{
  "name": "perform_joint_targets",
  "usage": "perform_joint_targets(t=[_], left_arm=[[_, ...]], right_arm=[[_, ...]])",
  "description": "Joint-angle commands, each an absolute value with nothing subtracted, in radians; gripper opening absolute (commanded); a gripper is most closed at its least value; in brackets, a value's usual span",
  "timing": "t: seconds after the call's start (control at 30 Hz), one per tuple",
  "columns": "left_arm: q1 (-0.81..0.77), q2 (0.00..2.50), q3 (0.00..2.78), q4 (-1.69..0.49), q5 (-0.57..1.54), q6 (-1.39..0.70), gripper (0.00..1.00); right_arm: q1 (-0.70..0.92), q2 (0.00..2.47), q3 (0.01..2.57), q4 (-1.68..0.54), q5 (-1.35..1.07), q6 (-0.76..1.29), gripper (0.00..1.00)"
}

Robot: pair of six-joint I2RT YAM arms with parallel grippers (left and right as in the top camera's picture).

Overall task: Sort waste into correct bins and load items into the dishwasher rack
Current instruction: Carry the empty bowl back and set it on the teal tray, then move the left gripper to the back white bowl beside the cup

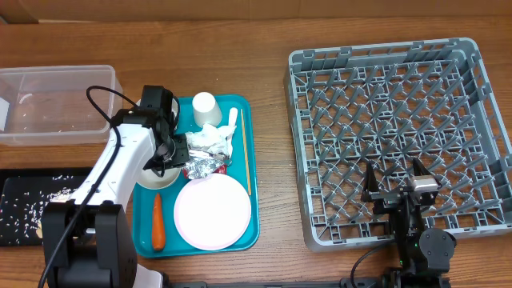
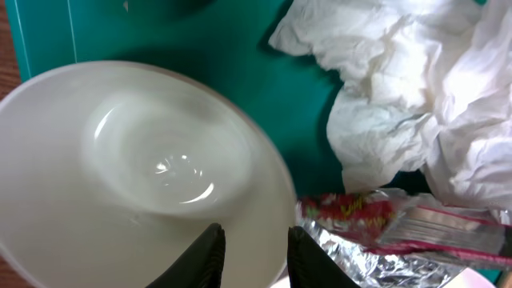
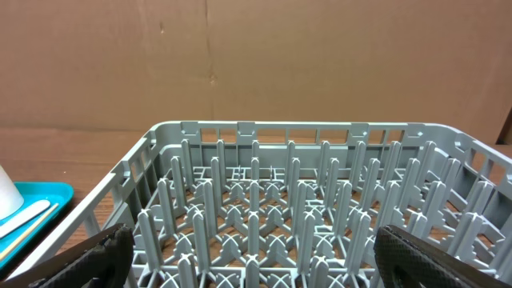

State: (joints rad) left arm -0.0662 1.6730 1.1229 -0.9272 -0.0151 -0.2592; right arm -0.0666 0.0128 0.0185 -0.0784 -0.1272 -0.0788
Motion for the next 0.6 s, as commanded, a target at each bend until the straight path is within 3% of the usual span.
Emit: perform_joint_targets(t=[0.0, 0.2, 0.27, 0.33, 0.37, 0.47, 0.57], left_arm=[[-0.073, 1.677, 1.172, -0.978, -0.010, -0.250, 0.28], [-0.073, 1.677, 1.362, -1.076, -0.010, -0.250, 0.29], [-0.073, 1.677, 1.424, -1.066, -0.010, -0.250, 0.41], [-0.073, 1.677, 1.453, -1.035, -0.010, -0.250, 0.70], [-0.072, 1.677, 1.460, -1.008, -0.011, -0.249, 0.77], [-0.072, 1.681, 1.460, -0.938, -0.028, -0.239, 0.85], [-0.072, 1.691, 1.460, -0.896, -0.031, -0.206, 0.87]], right_arm=[[-0.072, 0.003, 0.008, -0.072, -0.133, -0.079, 1.00], [-0.072, 0.003, 0.008, -0.072, -0.133, -0.079, 1.00], [-0.072, 0.003, 0.008, -0.072, -0.133, -0.079, 1.00], [-0.072, 0.003, 0.008, -0.072, -0.133, -0.079, 1.00], [-0.072, 0.003, 0.008, -0.072, -0.133, -0.079, 1.00], [-0.072, 0.003, 0.008, -0.072, -0.133, -0.079, 1.00], [-0.072, 0.003, 0.008, -0.072, -0.133, -0.079, 1.00]])
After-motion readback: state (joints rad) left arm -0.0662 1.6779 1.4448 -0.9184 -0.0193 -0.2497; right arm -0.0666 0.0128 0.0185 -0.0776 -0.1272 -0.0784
